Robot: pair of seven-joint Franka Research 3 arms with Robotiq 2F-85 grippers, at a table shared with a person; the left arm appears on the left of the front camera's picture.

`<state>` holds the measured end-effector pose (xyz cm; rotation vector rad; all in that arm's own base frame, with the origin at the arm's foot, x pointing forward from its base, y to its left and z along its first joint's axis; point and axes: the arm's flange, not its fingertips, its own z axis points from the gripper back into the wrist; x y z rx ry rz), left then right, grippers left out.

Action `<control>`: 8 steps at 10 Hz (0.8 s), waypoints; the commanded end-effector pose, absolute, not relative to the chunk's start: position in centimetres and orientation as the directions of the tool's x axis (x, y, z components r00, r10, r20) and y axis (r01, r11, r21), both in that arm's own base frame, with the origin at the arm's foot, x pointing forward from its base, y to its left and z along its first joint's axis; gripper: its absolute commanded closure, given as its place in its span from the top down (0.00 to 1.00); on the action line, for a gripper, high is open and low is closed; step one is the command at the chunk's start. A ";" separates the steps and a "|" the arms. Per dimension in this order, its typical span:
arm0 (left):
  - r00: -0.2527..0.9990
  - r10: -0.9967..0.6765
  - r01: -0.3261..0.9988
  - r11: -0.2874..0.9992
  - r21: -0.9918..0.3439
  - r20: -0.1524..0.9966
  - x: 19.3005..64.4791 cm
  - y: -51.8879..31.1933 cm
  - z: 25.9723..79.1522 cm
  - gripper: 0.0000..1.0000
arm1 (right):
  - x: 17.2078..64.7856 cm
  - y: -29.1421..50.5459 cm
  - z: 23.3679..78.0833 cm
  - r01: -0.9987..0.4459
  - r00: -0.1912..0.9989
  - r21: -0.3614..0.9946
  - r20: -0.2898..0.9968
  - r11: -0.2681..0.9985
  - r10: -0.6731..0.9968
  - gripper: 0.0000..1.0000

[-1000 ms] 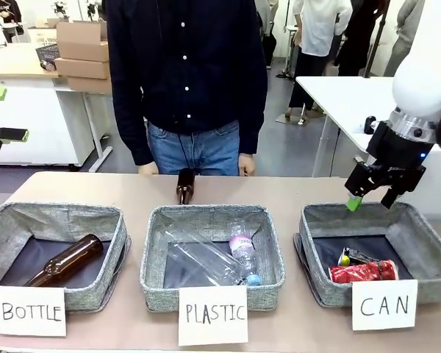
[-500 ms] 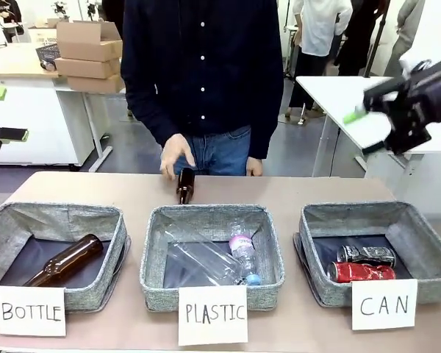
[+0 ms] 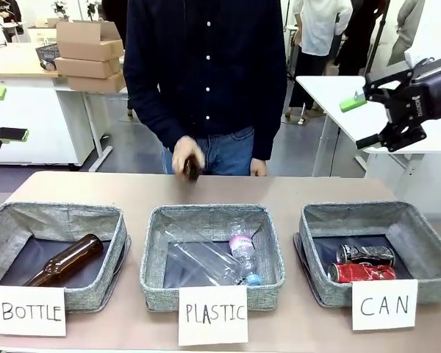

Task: Sort the can waste into the basket.
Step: Pick up the can waste from the table and place it in the right Fabric basket.

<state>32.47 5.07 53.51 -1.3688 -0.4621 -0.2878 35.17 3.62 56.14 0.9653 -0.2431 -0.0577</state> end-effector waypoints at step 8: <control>0.870 0.051 0.474 0.184 -0.861 0.490 32.2 5.2 53.6 0.97 | 35.2 3.2 56.5 -0.085 0.971 0.804 0.200 0.589 -0.133 1.00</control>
